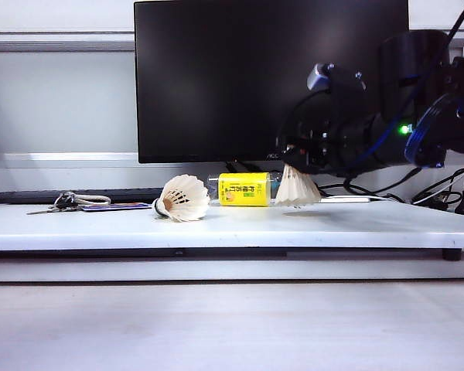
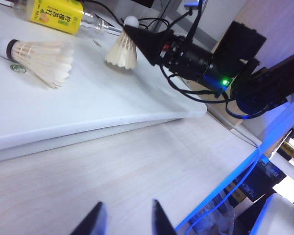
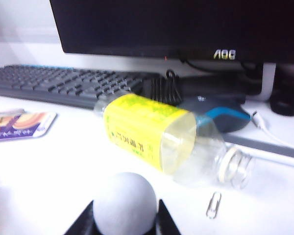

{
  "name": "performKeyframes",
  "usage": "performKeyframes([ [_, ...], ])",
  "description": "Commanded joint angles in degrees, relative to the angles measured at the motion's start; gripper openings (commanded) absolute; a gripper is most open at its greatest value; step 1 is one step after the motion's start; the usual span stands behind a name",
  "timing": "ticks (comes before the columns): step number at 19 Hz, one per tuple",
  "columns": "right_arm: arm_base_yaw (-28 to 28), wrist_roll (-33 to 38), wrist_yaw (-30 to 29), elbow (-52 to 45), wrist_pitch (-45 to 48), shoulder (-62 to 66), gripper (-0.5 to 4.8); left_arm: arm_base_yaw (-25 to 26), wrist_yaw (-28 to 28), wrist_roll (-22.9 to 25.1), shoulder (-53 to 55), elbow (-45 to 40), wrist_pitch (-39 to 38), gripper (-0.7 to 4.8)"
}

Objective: Stack the badminton balls on the table vertically.

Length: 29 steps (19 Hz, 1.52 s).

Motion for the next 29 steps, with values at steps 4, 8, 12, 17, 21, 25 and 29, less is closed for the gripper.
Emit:
performKeyframes([
  [4,0.04,-0.17,0.15,0.09,-0.31,0.26,1.51,0.00,-0.11,0.17,-0.20,-0.15,-0.94,1.30],
  [8,0.04,-0.22,0.11,0.09,-0.79,0.26,1.81,0.00,-0.09,0.17,-0.20,-0.15,-0.94,1.30],
  [12,0.04,-1.40,-0.09,0.09,1.27,0.22,2.26,0.00,-0.11,0.20,-0.20,-0.15,-0.94,1.30],
  [17,0.04,-2.10,-0.11,0.09,10.56,-0.13,2.35,0.00,0.11,1.86,-0.20,-0.15,-0.50,1.30],
  [21,0.20,-1.66,-3.23,0.09,10.82,-2.97,2.35,0.00,-1.97,-0.59,-0.20,-0.09,4.68,1.29],
  [25,1.14,0.57,-12.37,0.46,-3.85,-9.25,2.45,0.02,-10.88,-7.58,-0.20,-0.07,3.78,1.30],
  [29,2.89,1.31,-18.03,20.59,-60.06,-15.93,2.73,0.02,-11.72,-10.12,-0.20,-0.07,2.82,1.30],
])
